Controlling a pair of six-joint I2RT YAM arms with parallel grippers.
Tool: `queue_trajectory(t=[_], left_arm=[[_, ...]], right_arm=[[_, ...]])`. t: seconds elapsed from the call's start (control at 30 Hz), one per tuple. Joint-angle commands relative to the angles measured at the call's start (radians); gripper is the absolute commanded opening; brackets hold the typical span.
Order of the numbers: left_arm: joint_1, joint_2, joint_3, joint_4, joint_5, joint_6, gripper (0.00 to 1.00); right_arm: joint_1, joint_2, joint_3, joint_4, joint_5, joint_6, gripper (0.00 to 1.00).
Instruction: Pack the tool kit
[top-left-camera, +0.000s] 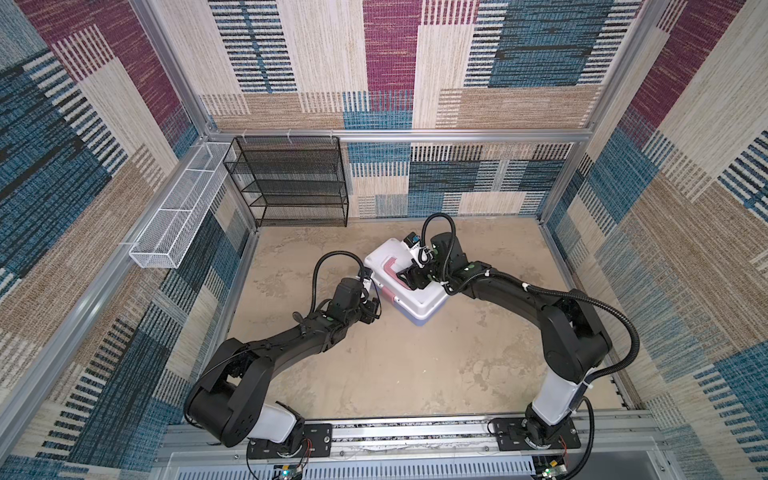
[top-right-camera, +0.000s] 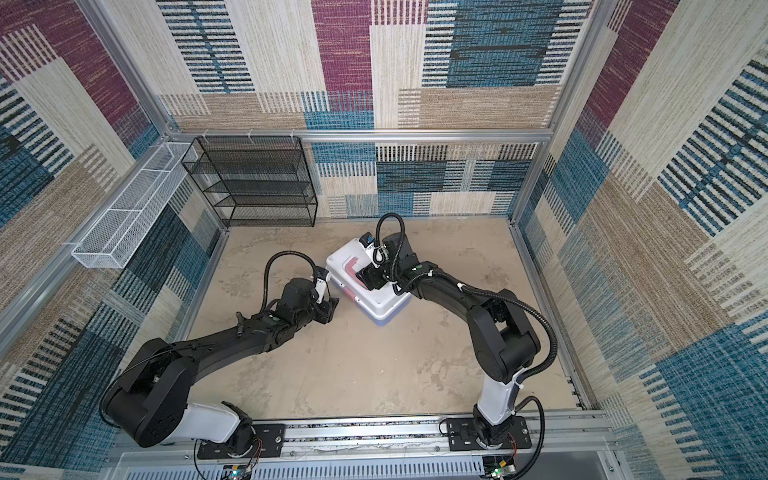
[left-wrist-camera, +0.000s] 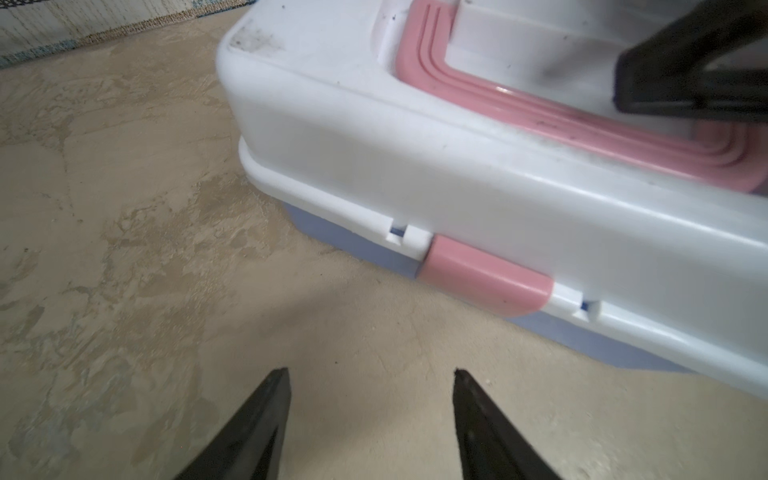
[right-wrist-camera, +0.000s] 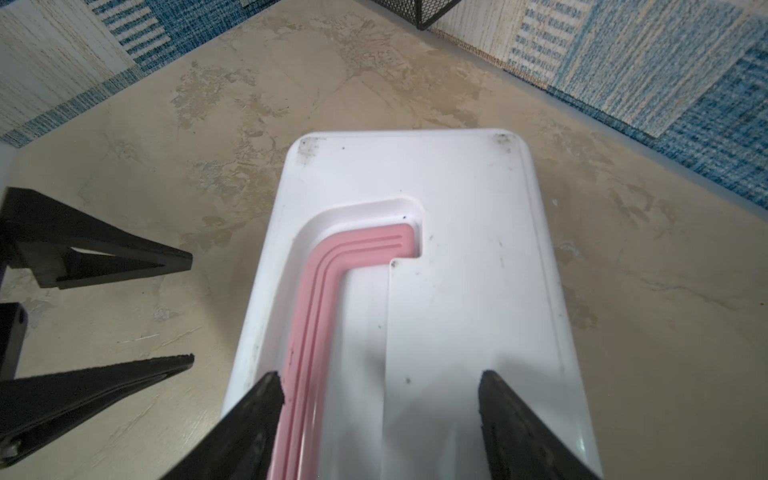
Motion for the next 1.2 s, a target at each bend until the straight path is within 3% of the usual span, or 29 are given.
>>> queue_trajectory(t=[0.0, 0.33, 0.57, 0.73, 0.83, 0.97, 1.17], left_arm=[[0.002, -0.029, -0.023, -0.004, -0.027, -0.035, 0.69], [0.002, -0.106, -0.063, -0.013, -0.089, -0.048, 0.78], [0.002, -0.168, -0.090, -0.008, -0.126, -0.047, 0.84], [0.002, -0.198, -0.086, -0.037, -0.172, -0.048, 0.86], [0.005, -0.224, -0.092, -0.053, -0.186, -0.041, 0.87], [0.014, -0.260, -0.086, -0.104, -0.203, -0.029, 0.87], [0.026, -0.322, -0.112, -0.129, -0.262, -0.030, 0.88]], right_arm=[[-0.008, -0.045, -0.013, -0.019, 0.005, 0.047, 0.77], [-0.076, -0.357, -0.268, 0.246, 0.090, 0.076, 0.85], [-0.184, -0.609, -0.596, 0.514, 0.367, 0.067, 0.99], [-0.288, -0.711, -0.873, 0.822, 0.560, 0.097, 1.00], [-0.346, -0.723, -1.031, 1.058, 0.563, 0.103, 1.00], [-0.394, -0.659, -1.068, 1.124, 0.541, 0.095, 1.00], [-0.455, -0.471, -1.120, 1.363, 0.506, 0.125, 1.00]])
